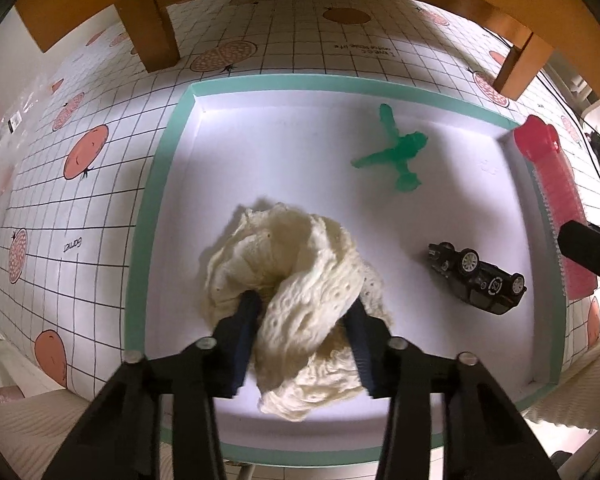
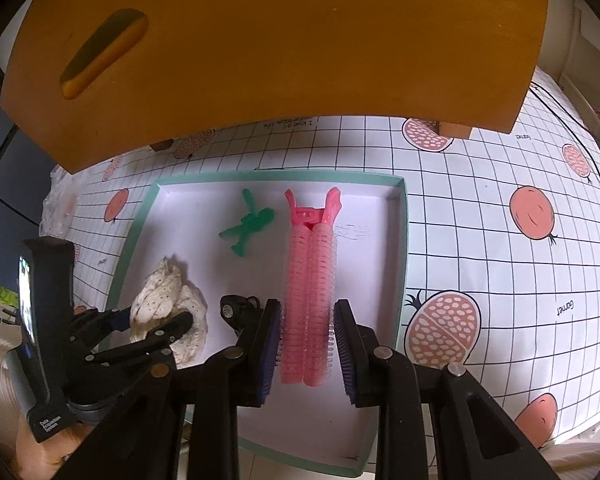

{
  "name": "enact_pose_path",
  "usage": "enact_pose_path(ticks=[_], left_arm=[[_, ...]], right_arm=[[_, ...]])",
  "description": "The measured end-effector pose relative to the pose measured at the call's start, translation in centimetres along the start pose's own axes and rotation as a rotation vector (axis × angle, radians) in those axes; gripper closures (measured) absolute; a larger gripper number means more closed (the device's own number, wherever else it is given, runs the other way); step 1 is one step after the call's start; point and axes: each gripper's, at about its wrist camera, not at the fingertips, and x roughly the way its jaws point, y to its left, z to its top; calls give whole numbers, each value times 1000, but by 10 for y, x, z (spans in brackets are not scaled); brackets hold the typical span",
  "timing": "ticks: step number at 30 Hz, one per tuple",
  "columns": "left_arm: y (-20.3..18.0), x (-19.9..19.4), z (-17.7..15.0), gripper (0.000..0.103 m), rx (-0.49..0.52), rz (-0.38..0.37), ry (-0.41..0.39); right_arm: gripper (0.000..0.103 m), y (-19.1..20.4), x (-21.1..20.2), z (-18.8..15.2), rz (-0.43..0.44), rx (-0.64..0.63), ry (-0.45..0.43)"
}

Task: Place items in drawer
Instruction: 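Close the left gripper on the cream lace cap and lift it, then carry the lace cap and pink clip into the open drawer and release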

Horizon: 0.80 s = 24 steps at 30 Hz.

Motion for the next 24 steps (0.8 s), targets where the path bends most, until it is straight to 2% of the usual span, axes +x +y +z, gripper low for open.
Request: enact_pose_path(ticks=[3,6,17,24], left_arm=[[5,-3,0,77,-20,-4,-1],[11,-8,-2,81,-54,-37,-9],[11,-63,-1,82,-65,-117,-158],[9,-122,9,82,-42,-185,-314]], right_arm=[[74,0,0,0,0,-1,0],[74,-1,-2,-1,5,1,-3],[74,4,-19,-2,21,-5,-35],[74,13,-40,-5,41,-28,-82]])
